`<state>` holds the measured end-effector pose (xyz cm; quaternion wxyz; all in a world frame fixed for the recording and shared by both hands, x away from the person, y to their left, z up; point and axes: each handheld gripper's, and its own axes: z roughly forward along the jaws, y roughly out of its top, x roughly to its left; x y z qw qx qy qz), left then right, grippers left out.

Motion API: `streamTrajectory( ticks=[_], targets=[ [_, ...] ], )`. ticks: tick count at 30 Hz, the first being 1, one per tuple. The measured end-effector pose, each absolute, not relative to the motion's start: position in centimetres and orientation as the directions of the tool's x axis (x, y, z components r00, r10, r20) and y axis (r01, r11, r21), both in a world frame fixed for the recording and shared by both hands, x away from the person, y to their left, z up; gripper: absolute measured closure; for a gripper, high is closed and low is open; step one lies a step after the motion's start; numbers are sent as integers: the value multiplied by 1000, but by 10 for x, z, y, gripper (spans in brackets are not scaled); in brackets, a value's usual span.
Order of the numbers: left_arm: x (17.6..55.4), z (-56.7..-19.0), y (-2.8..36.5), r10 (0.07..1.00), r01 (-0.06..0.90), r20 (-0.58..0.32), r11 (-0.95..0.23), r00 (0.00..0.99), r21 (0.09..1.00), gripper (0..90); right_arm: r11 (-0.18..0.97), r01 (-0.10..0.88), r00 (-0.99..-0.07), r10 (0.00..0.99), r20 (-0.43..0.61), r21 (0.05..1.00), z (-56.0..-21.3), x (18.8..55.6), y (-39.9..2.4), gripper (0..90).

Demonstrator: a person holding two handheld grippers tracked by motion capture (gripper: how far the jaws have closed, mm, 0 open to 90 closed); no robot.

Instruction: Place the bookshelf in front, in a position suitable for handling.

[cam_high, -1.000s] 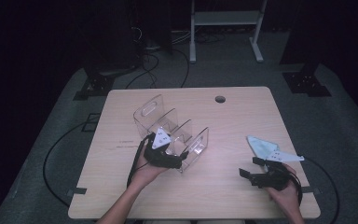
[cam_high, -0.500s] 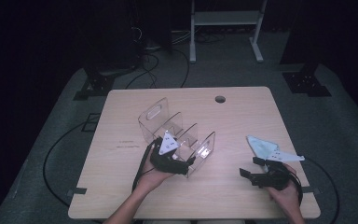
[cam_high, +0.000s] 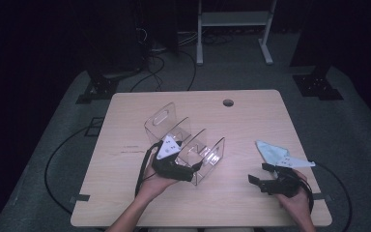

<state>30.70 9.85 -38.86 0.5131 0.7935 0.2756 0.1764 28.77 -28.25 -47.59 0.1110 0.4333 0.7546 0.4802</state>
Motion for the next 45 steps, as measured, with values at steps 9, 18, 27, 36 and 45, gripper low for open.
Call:
streamTrajectory(
  ticks=[9, 18, 27, 36, 45],
  targets=[
    [308, -394, 136, 668, 234, 35, -308, 743, 922, 3, 161, 552, -595, 764, 251, 818, -476, 288, -282, 145],
    [315, -423, 160, 698, 307, -29, -276, 715, 911, 0, 165, 551, -594, 766, 245, 818, -476, 288, -282, 146],
    [318, -449, 160, 685, 318, -7, -329, 729, 889, 0, 158, 548, -591, 769, 246, 822, -476, 287, -283, 145],
    [331, -467, 162, 705, 370, -31, -334, 708, 867, 0, 156, 547, -587, 772, 244, 823, -475, 288, -286, 146],
    [341, -476, 161, 707, 374, -31, -336, 706, 865, 0, 145, 558, -565, 787, 246, 817, -474, 292, -300, 174]
  ],
)
